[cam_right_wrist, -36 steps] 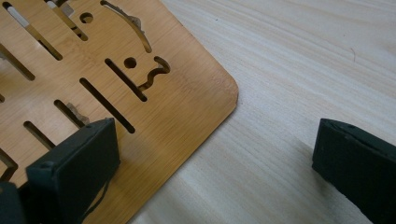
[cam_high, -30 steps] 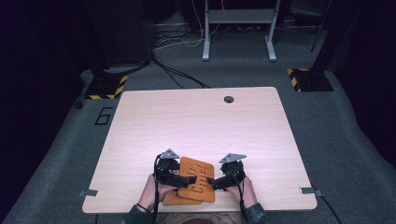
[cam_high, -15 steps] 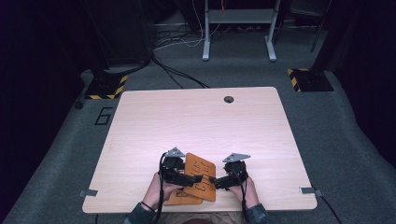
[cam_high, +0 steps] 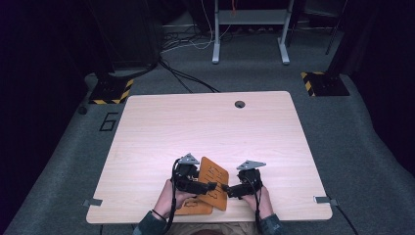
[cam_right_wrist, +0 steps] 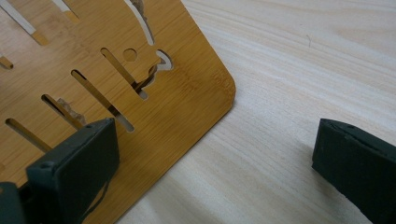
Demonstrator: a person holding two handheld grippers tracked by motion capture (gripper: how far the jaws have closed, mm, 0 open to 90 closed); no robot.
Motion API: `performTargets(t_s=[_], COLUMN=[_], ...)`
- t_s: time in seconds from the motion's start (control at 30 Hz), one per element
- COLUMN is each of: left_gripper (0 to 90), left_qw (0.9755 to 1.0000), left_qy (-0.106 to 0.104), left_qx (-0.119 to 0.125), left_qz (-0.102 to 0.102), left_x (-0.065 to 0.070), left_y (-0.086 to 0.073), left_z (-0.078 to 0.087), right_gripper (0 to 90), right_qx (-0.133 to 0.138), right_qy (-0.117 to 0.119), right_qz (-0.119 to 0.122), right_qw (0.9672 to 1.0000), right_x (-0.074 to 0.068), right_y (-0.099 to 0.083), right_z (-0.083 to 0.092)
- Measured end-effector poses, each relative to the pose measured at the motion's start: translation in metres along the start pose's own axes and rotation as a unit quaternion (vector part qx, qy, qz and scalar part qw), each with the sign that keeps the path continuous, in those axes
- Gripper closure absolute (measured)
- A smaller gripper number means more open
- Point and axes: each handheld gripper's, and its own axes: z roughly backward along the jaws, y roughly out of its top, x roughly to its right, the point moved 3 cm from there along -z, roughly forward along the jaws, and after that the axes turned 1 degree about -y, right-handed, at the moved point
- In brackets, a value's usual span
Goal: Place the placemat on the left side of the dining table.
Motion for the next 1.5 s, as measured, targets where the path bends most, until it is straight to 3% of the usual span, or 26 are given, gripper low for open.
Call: performTargets(t_s=[0.1, 0.13, 0.17, 0.2, 0.23, 0.53, 0.83, 1.03, 1.27, 1.5], left_gripper=[31.7, 34.0, 36.1, 37.7, 39.2, 55.3, 69.1, 76.6, 84.3, 85.6], left_qw=[1.0, 1.0, 0.9999, 0.9999, 0.9999, 0.9998, 0.9994, 0.9994, 0.9996, 0.999], left_qy=[-0.002, -0.006, -0.01, -0.008, -0.003, 0.007, 0.022, 0.016, -0.016, -0.028], left_qx=[0.001, 0.001, 0.002, 0.0, -0.001, -0.01, -0.021, -0.025, -0.022, -0.026], left_qz=[-0.002, -0.003, -0.002, -0.007, -0.01, -0.015, -0.015, -0.015, -0.011, -0.025], left_x=[0.001, 0.002, 0.002, 0.002, 0.003, 0.001, -0.004, -0.005, 0.0, 0.006], left_y=[0.003, 0.003, 0.005, 0.006, 0.008, 0.02, 0.032, 0.044, 0.057, 0.067], left_z=[-0.002, -0.003, -0.004, -0.004, -0.005, -0.015, -0.024, -0.034, -0.042, -0.048], right_gripper=[0.0, 5.2, 5.3, 5.3, 5.1, 5.4, 6.5, 6.9, 7.3, 7.4], right_qx=[0.001, 0.0, -0.012, -0.018, -0.021, -0.007, 0.003, 0.032, 0.056, 0.057], right_qy=[0.001, -0.006, -0.052, -0.076, -0.083, -0.068, -0.083, -0.108, -0.142, -0.174], right_qz=[-0.002, 0.0, 0.025, 0.042, 0.048, 0.015, -0.004, -0.023, -0.036, -0.024], right_qw=[1.0, 1.0, 0.9983, 0.9961, 0.9951, 0.9975, 0.9965, 0.9934, 0.9876, 0.9828], right_x=[0.001, 0.001, 0.0, -0.003, -0.004, 0.002, 0.006, 0.015, 0.032, 0.049], right_y=[0.0, 0.0, -0.001, -0.001, -0.001, -0.002, -0.005, -0.01, -0.019, -0.027], right_z=[0.0, 0.001, 0.0, -0.003, -0.003, 0.001, 0.005, 0.016, 0.032, 0.043])
